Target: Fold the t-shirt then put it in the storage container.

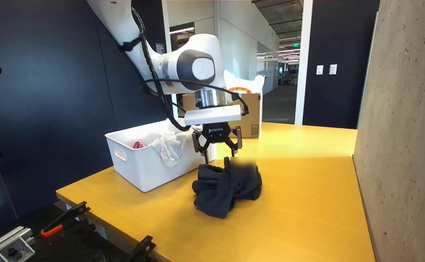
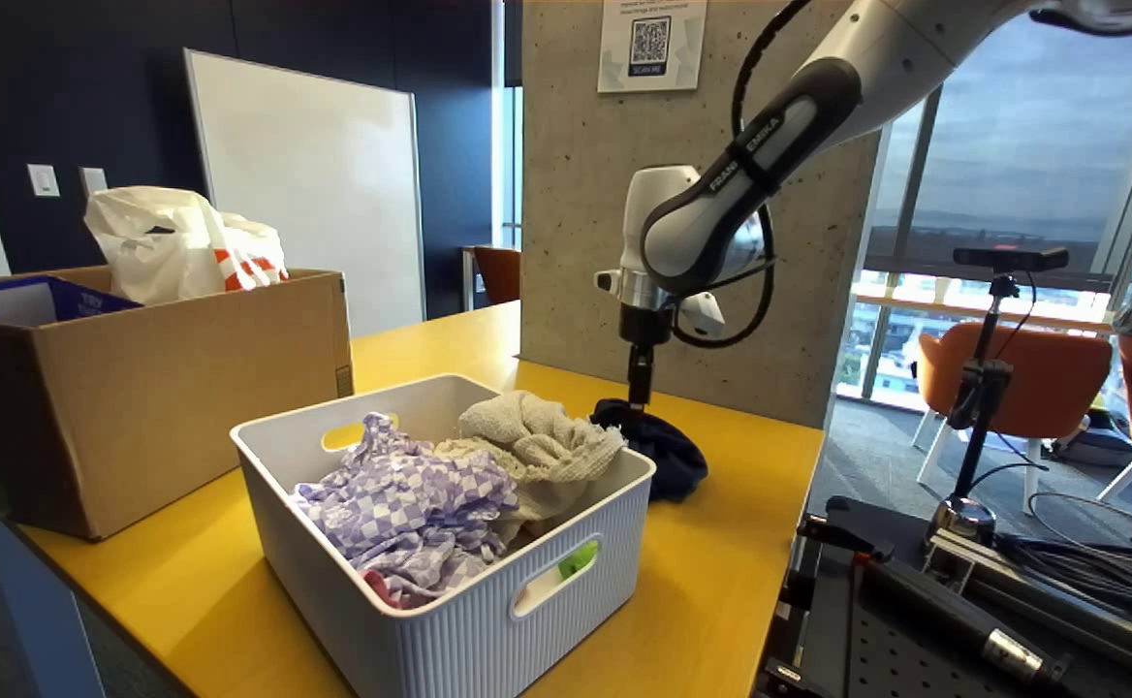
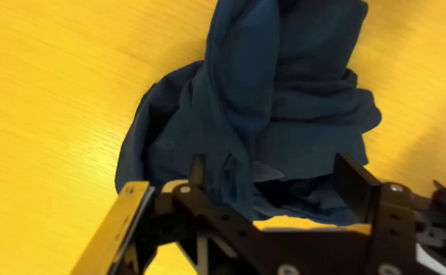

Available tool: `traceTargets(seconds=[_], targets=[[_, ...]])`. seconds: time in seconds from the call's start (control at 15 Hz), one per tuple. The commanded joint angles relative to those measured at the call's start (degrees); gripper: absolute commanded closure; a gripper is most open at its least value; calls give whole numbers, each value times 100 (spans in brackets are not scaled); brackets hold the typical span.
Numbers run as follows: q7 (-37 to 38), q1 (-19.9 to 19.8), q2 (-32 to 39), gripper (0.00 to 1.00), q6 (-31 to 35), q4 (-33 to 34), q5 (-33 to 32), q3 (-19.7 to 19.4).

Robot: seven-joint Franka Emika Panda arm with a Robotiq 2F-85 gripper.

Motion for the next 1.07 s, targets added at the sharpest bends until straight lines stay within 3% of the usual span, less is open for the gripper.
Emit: traceTargets(seconds=[0.0,0.4,1.0], targets=[[-127,-125,-782,0,317,-990,234,-12],[-275,-232,-484,0,256,-720,434,-132],[-273,-151,1363,0,-118,1195,374,27]])
